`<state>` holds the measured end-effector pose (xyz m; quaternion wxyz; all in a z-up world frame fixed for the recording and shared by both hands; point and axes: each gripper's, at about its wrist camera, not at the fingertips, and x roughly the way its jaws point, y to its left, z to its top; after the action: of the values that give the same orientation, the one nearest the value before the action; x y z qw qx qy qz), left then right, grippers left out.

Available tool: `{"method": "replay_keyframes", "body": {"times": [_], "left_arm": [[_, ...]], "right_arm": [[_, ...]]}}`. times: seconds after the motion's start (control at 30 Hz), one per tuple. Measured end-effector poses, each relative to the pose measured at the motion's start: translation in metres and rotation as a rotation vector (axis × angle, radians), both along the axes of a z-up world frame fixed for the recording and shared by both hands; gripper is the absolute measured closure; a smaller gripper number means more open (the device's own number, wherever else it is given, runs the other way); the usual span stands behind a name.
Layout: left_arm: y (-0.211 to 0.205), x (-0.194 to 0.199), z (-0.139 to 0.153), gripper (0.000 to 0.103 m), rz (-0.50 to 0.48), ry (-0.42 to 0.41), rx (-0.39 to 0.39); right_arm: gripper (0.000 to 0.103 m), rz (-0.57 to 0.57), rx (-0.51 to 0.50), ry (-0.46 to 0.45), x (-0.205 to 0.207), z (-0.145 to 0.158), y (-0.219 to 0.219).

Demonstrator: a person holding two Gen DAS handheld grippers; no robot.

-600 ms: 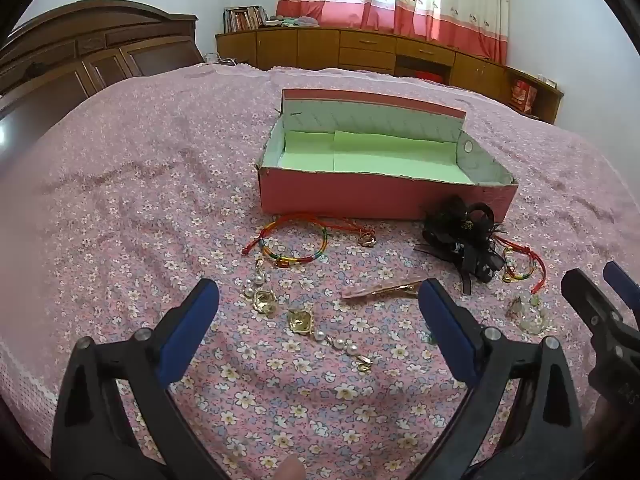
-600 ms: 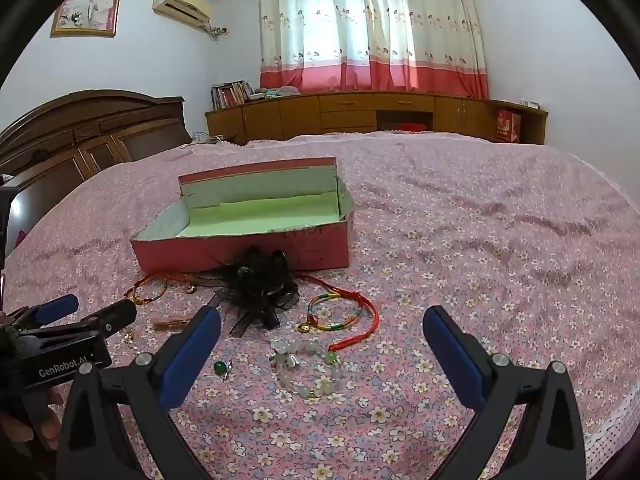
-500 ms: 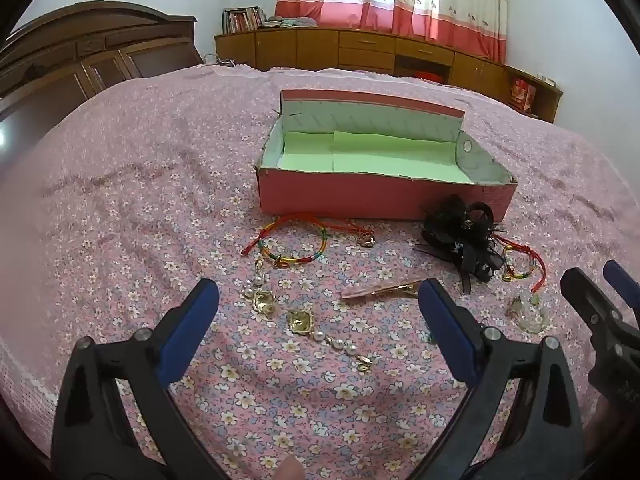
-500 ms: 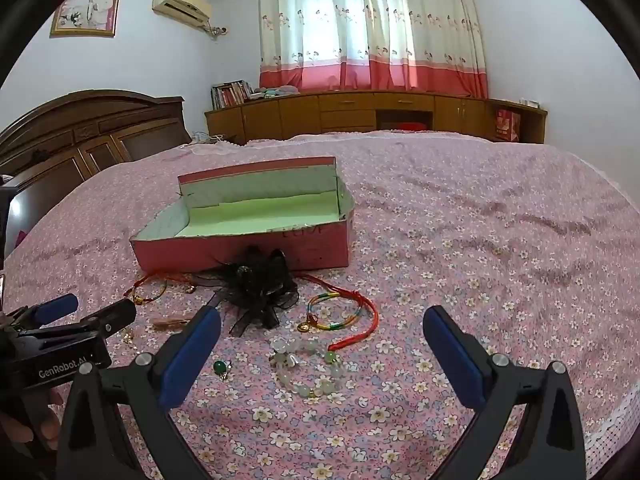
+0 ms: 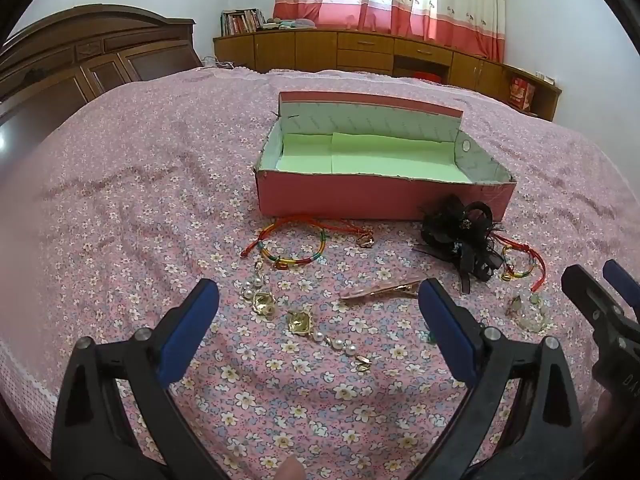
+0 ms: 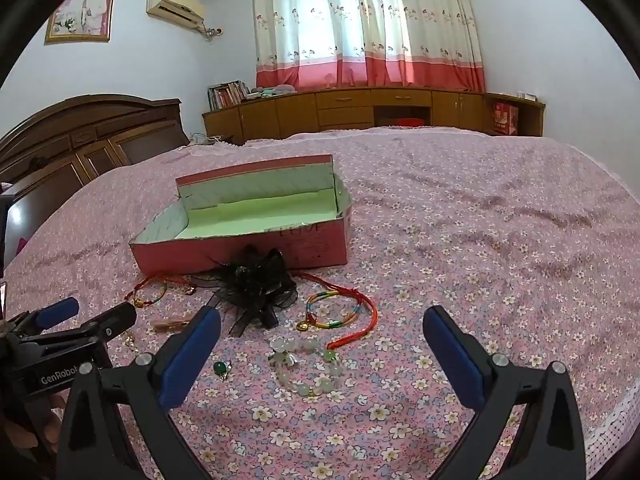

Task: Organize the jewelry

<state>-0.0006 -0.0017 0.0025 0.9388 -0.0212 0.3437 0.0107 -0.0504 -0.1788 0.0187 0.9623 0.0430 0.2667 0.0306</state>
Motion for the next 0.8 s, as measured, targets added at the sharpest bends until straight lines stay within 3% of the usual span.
{"method": "replay_keyframes", "body": {"times": [0.8], "left_arm": [[0.0002,-0.0007,-0.0023,0.01,0.0,-0.006,0.005]], "right_arm": [[0.0,-0.001,0.023,0.011,0.0021,-0.0019,-0.001]]}}
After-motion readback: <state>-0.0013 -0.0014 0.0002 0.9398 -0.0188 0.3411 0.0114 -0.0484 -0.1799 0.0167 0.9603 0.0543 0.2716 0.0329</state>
